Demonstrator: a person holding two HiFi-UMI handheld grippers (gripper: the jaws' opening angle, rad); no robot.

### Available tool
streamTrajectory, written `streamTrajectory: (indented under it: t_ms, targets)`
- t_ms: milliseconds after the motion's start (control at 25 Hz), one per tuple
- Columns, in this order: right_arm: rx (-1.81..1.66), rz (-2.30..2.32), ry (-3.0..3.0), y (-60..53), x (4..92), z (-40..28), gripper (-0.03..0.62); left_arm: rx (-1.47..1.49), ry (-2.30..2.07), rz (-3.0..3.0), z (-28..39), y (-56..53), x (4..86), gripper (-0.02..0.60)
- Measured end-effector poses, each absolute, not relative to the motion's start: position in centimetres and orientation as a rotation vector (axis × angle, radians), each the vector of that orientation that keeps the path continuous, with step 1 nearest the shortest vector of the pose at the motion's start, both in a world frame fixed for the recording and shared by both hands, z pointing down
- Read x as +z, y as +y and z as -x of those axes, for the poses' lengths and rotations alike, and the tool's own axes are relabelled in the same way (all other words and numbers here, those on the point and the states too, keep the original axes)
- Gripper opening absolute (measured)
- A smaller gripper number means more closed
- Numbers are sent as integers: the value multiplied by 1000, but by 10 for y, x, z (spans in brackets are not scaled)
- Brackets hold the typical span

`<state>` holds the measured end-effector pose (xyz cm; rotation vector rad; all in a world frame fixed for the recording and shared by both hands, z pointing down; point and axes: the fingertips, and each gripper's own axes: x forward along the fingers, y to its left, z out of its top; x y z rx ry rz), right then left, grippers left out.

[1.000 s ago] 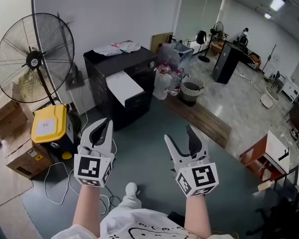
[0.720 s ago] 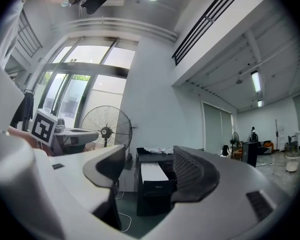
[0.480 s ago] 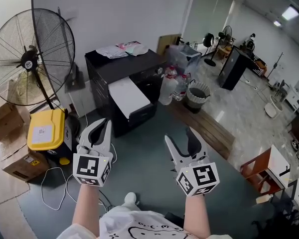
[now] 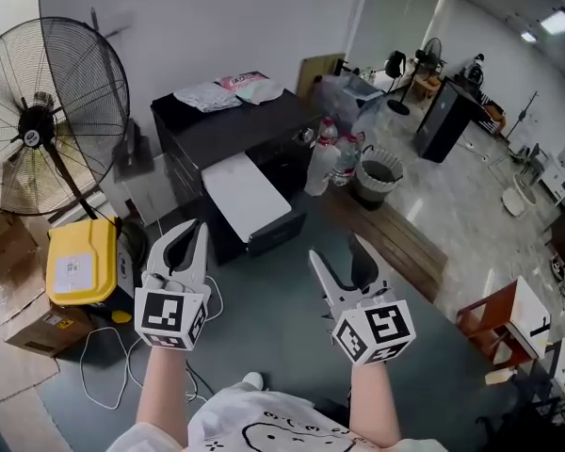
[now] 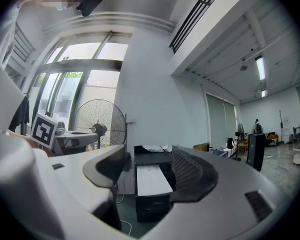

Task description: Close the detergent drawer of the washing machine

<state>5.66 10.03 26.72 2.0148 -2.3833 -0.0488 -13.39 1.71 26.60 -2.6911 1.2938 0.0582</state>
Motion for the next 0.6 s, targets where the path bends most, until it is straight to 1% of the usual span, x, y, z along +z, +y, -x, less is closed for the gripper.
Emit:
streamTrajectory:
  t_ms: [240,600]
  targets:
    - [52,-2004,-2384,71,289,-56,282,33,1304,2723,136,-8,284,17]
    - [246,-1973,-2367,49,347,-61,282,-74,1332,2773,127,-18,326,17]
